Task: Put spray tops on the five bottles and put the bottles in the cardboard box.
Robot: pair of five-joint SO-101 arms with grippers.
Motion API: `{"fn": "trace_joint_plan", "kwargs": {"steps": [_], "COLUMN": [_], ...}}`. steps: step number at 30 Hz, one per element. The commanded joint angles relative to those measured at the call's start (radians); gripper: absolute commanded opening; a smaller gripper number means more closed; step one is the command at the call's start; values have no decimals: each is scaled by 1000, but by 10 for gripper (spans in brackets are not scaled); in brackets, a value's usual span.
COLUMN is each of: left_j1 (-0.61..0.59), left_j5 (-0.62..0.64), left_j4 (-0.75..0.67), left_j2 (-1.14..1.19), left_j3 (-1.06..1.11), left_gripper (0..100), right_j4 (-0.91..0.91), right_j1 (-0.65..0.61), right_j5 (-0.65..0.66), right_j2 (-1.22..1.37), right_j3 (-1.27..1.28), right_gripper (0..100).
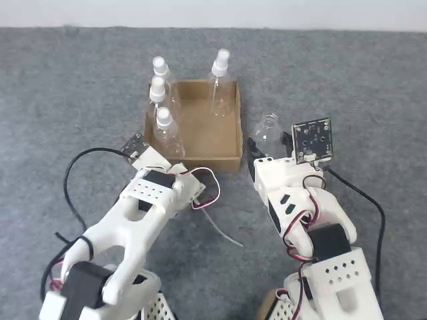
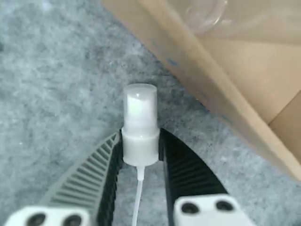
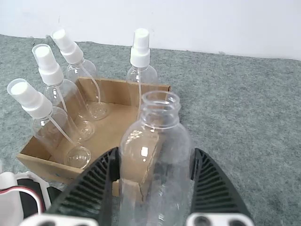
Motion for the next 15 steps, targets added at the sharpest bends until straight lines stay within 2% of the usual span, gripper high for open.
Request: {"fn": "trace_joint_plan", "kwargs": {"steps": [1,7,10,15], "left_j1": [-6,-6,-6,-6], "left_j5": [8,8,8,8], "left_j4": [18,94,100,107], "left_j2": [-8,-9,-9,-28], "left_j3": [-31,-64,-64,-61], "left_gripper": [48,45,8,9], "right_j4": [-16,-16,-16,-18], "right_j1": [10,10,10,10], "right_j5": [20,20,20,20], "right_j2": [-21,-21,-21,-21], "right_j3": [-8,-8,-8,-8], "right_gripper": [81,81,81,81]}}
